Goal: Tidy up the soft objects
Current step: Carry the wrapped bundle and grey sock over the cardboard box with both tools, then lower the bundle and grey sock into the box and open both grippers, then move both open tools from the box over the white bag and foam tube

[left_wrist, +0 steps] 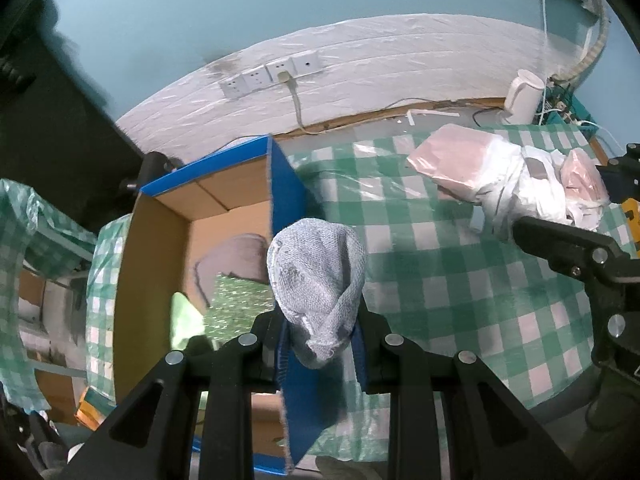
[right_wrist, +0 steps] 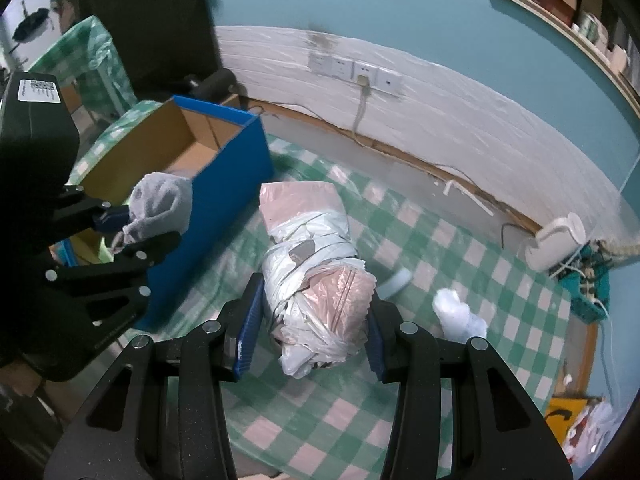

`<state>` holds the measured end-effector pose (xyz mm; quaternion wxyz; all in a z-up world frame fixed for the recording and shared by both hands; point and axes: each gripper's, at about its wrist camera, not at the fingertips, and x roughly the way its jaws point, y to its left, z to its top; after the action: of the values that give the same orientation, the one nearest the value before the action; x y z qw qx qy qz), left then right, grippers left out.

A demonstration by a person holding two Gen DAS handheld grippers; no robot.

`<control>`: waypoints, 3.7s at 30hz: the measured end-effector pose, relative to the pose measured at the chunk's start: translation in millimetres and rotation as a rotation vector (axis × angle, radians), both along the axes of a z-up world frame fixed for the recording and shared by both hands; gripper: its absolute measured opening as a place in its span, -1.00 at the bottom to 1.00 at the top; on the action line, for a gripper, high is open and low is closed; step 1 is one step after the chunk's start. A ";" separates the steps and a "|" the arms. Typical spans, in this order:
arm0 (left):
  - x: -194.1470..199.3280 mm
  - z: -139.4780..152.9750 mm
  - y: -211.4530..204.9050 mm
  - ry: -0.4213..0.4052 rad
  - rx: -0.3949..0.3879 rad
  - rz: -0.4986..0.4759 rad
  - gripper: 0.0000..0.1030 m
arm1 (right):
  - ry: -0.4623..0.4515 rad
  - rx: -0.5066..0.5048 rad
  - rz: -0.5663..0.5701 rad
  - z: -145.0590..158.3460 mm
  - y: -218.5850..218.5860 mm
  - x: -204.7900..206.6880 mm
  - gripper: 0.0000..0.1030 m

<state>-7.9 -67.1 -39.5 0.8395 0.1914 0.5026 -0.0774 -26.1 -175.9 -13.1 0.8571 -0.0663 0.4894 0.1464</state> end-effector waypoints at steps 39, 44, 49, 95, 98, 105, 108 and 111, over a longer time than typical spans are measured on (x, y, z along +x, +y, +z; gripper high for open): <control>27.3 -24.3 166.3 0.040 -0.029 0.287 -0.49 | 0.038 -0.012 0.252 -7.7 179.5 53.0 -0.13; 30.0 -34.2 175.5 0.060 -0.020 0.311 -0.49 | 0.066 -0.014 0.260 -22.4 191.2 61.8 -0.13; 31.6 -38.3 178.4 0.063 0.013 0.326 -0.33 | 0.086 0.001 0.255 -33.1 195.7 67.3 -0.07; 14.3 -2.9 78.9 -0.053 0.049 0.136 0.55 | 0.000 -0.071 0.055 -19.5 68.9 32.0 0.41; 14.2 -3.3 69.2 -0.045 0.038 0.125 0.55 | -0.003 -0.076 0.028 -20.4 55.0 29.2 0.41; 9.9 -5.0 41.7 -0.043 0.049 0.076 0.55 | 0.007 -0.077 -0.025 -25.5 24.5 23.6 0.41; 9.0 -8.2 30.3 -0.036 0.057 0.057 0.55 | 0.011 -0.076 -0.044 -26.8 12.2 21.1 0.41; 8.1 -10.9 19.9 -0.032 0.065 0.043 0.55 | 0.014 -0.076 -0.059 -28.8 0.2 19.1 0.41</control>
<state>0.2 -47.2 -50.3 0.8422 0.2089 0.4954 -0.0401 -7.0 -175.7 -41.9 0.8545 -0.0833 0.5023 0.1028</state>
